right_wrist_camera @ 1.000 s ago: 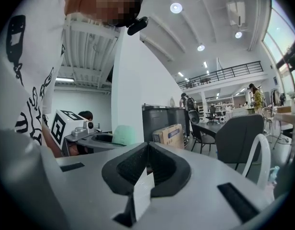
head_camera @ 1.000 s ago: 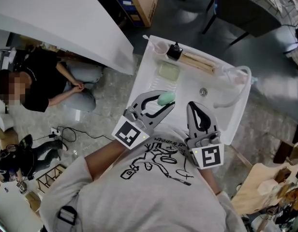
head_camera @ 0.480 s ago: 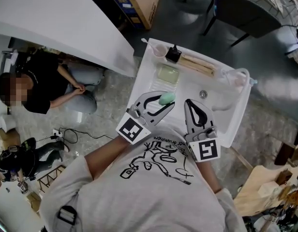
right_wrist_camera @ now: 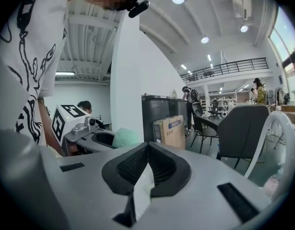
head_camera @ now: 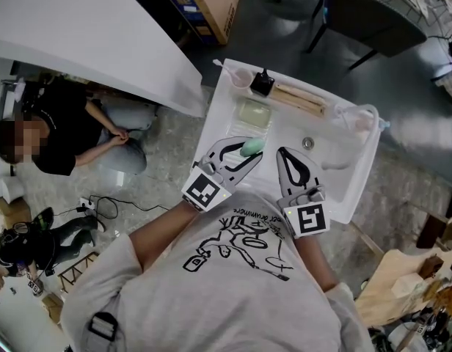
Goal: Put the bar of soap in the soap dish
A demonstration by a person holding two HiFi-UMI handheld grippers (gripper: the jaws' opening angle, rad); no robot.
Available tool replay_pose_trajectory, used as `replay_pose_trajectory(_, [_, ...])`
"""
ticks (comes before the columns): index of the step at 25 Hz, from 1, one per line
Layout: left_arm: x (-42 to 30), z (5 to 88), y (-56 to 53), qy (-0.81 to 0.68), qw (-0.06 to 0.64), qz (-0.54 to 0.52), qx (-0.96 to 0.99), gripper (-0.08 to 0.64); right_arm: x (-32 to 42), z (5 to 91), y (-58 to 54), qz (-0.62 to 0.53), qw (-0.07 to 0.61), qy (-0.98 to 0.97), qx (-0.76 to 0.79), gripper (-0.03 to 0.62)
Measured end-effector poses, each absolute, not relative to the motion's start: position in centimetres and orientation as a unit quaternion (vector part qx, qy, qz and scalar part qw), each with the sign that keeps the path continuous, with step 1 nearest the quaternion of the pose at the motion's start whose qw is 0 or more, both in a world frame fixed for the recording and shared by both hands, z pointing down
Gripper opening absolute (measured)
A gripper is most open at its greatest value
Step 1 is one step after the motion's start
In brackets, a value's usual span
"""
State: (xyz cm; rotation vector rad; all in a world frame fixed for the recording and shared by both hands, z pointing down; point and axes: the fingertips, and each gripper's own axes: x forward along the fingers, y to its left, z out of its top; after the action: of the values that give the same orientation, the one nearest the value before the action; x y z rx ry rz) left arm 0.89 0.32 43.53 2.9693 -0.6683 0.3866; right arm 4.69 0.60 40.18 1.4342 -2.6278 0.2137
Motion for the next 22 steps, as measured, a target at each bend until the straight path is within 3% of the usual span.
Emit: replay_pose_trajectory(22, [0.1,49.4,-1.5,-0.216,0.063,0.178,0.958,0.123,3.3,45.2,-0.5,0.068,0.135,-0.875,0.46,0.021])
